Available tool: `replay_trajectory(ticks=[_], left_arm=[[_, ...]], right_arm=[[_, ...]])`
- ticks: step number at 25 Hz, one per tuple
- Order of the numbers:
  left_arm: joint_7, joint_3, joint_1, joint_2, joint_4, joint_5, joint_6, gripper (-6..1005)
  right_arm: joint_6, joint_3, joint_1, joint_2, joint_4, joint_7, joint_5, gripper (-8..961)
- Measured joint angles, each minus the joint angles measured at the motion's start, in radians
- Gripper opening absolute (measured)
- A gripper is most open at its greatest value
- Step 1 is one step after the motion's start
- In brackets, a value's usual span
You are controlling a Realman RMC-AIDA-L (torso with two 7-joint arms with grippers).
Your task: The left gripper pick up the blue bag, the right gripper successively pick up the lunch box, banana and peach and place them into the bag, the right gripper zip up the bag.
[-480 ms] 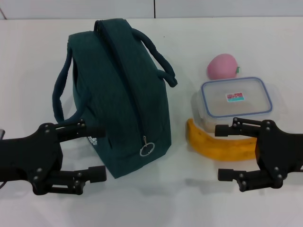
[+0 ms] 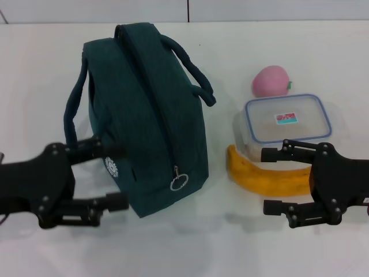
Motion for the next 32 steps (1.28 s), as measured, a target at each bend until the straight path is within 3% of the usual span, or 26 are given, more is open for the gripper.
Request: replay_trajectory(ticks=[3, 8, 11, 16, 20, 25, 32], left_arm=[[-0.012, -0.046, -0.009, -0.001, 0.000, -0.008, -0.002, 862], [-0.153, -0.262, -0.083, -0.019, -0.023, 0.009, -0.081, 854], [-0.250, -0.297, -0.132, -0.002, -0.036, 0.044, -0.177, 849], [-0.439, -0.292, -0.208, 0.040, -0.030, 0.145, -0.343, 840], [-0.656, -0.286, -0.285, 0.078, 0.002, 0.305, -0.357, 834], [-0.898, -0.214, -0.312, 0.076, 0.171, 0.389, -0.299, 825], [-1.092, -0.098, -0.317, 0.076, 0.280, 0.391, -0.239, 813]], right_arm=[[0.001, 0.001, 0.000, 0.000, 0.002, 0.000, 0.000, 844], [0.016, 0.009, 0.004, 0.000, 0.026, -0.004, 0.001, 843], [0.024, 0.010, 0.005, 0.000, 0.030, -0.006, 0.007, 842], [0.066, 0.011, -0.001, 0.000, 0.042, -0.008, 0.018, 842], [0.087, 0.012, -0.005, -0.001, 0.042, -0.010, 0.019, 841], [0.108, 0.014, -0.009, -0.001, 0.064, -0.041, 0.019, 840], [0.113, 0.043, -0.012, -0.003, 0.092, -0.072, 0.027, 841]])
